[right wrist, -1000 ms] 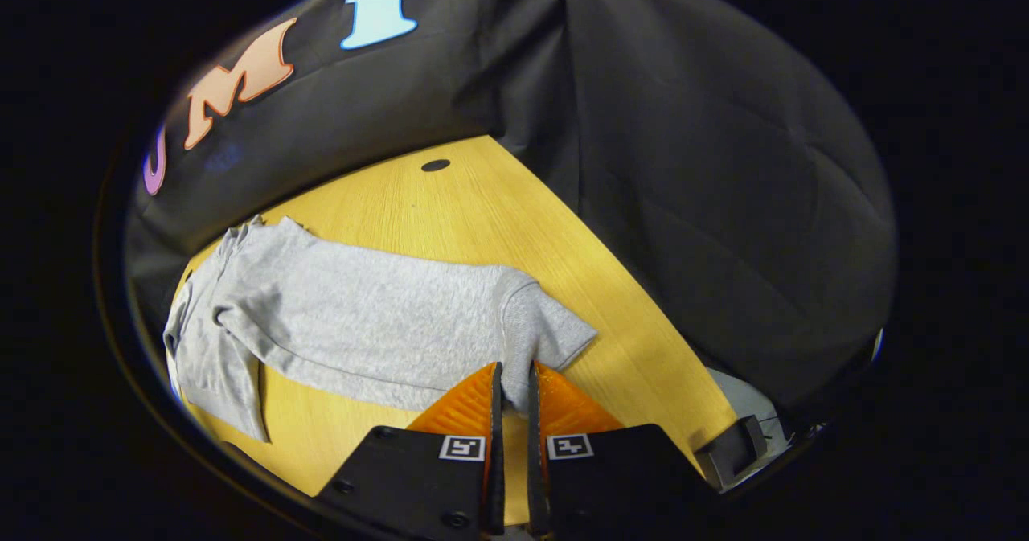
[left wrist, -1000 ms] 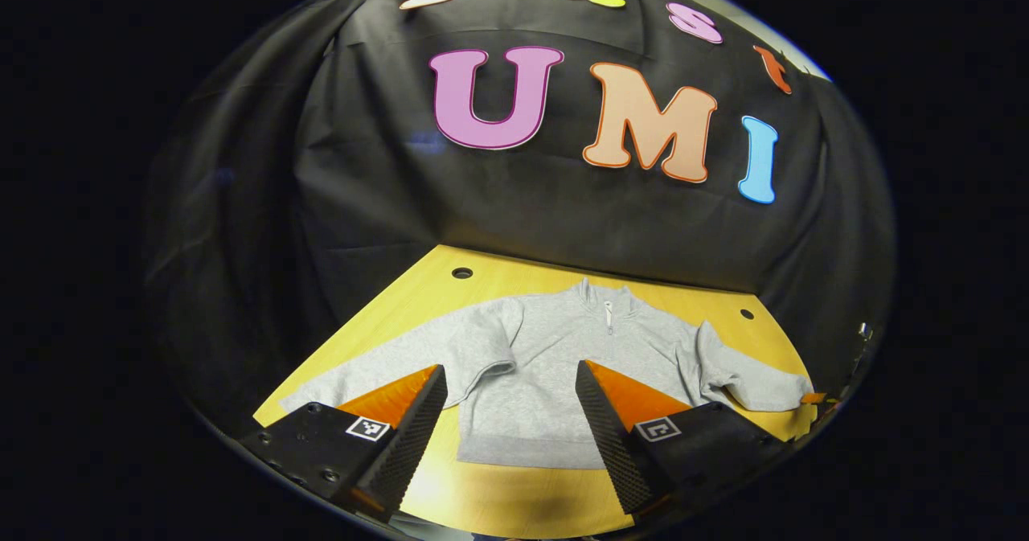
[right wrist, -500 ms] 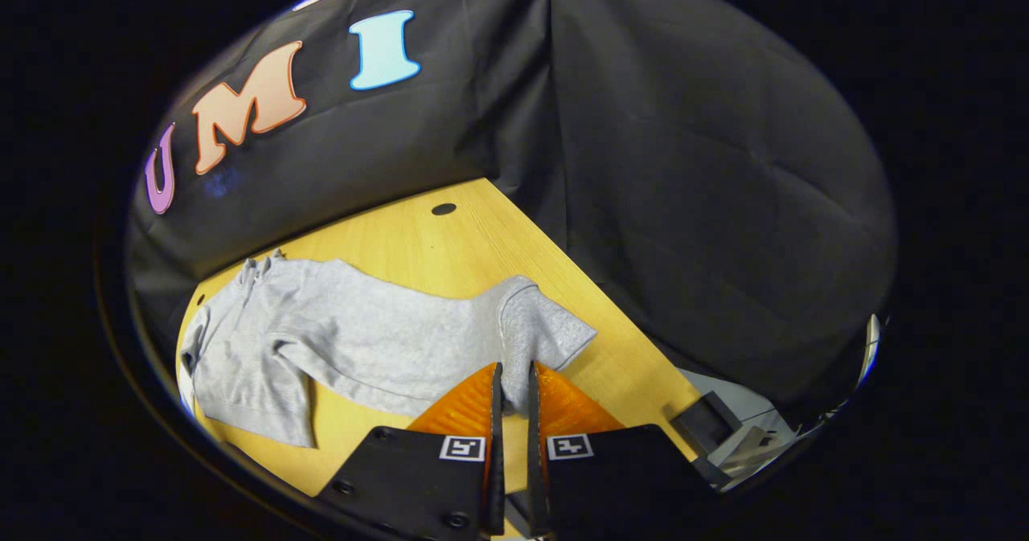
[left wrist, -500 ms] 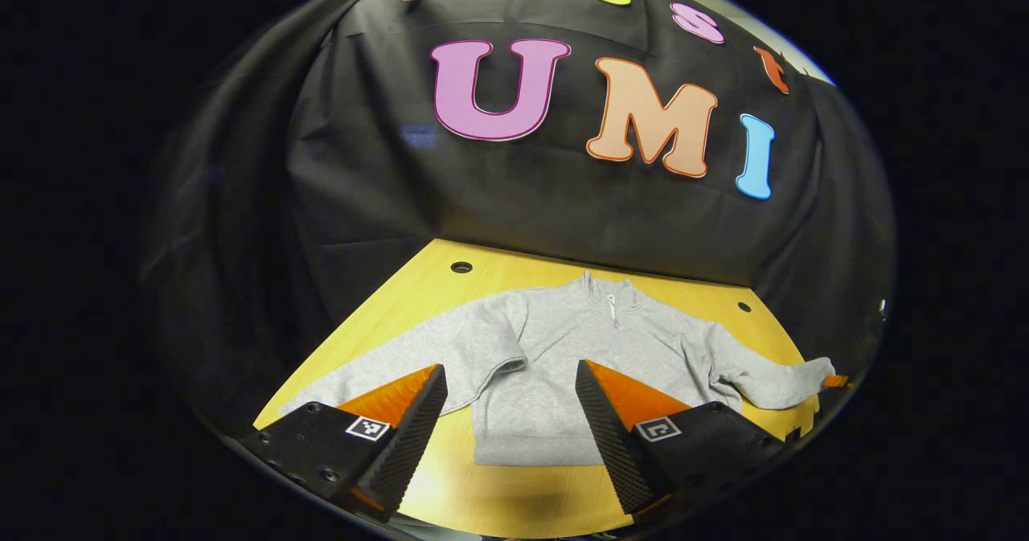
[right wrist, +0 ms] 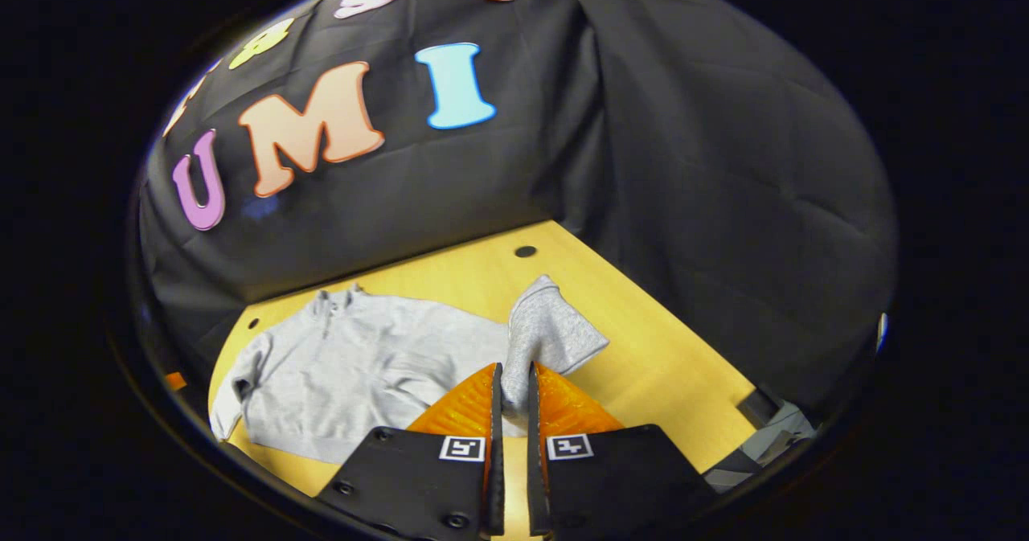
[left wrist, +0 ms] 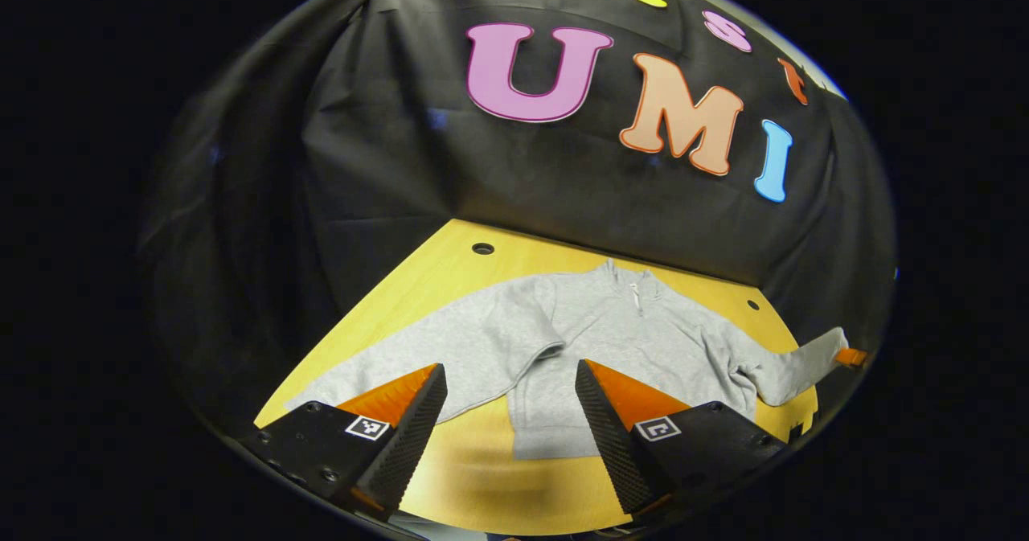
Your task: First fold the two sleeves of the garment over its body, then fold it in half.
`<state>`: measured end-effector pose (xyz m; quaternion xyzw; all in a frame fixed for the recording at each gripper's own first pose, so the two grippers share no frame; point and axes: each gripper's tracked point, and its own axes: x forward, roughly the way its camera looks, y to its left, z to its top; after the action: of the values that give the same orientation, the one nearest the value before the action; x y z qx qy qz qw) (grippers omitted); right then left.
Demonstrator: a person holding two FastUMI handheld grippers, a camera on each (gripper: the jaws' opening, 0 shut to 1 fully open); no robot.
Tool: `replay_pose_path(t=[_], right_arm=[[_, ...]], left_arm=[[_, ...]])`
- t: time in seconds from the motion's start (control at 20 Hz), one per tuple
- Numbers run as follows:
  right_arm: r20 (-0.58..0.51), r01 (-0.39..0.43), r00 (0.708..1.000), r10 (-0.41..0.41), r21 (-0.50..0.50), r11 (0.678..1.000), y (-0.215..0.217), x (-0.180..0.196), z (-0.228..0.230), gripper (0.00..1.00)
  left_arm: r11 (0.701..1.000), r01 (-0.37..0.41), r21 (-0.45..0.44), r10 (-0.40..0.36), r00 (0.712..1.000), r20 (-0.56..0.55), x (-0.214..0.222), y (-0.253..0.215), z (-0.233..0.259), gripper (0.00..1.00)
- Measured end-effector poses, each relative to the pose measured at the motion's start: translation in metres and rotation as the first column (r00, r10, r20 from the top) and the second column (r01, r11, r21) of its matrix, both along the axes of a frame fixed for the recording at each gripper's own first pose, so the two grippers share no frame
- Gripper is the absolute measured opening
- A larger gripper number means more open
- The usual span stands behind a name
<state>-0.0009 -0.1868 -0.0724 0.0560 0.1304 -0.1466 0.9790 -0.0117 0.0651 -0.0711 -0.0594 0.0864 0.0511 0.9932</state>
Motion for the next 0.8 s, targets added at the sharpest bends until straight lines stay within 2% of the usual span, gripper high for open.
replay_pose_path(t=[0.15, 0.4, 0.6, 0.8], right_arm=[[0.040, -0.100, 0.994, 0.101, -0.017, 0.995, 0.064, 0.027, 0.015, 0.14], [0.054, -0.269, 0.961, 0.270, -0.035, 0.963, 0.168, 0.069, 0.027, 0.13], [0.040, -0.389, 0.920, 0.390, -0.028, 0.921, 0.246, 0.094, 0.025, 0.14], [0.035, -0.512, 0.858, 0.513, -0.023, 0.858, 0.324, 0.114, 0.025, 0.14]], left_arm=[[1.000, -0.027, -0.009, 0.027, 1.000, -0.003, -0.006, 0.030, -0.009, 0.94], [0.994, -0.108, -0.026, 0.107, 0.994, -0.023, -0.022, 0.086, -0.033, 0.94], [0.985, -0.159, -0.070, 0.155, 0.986, -0.055, -0.033, 0.119, -0.057, 0.94], [0.971, -0.217, -0.099, 0.207, 0.973, -0.103, -0.046, 0.152, -0.090, 0.95]])
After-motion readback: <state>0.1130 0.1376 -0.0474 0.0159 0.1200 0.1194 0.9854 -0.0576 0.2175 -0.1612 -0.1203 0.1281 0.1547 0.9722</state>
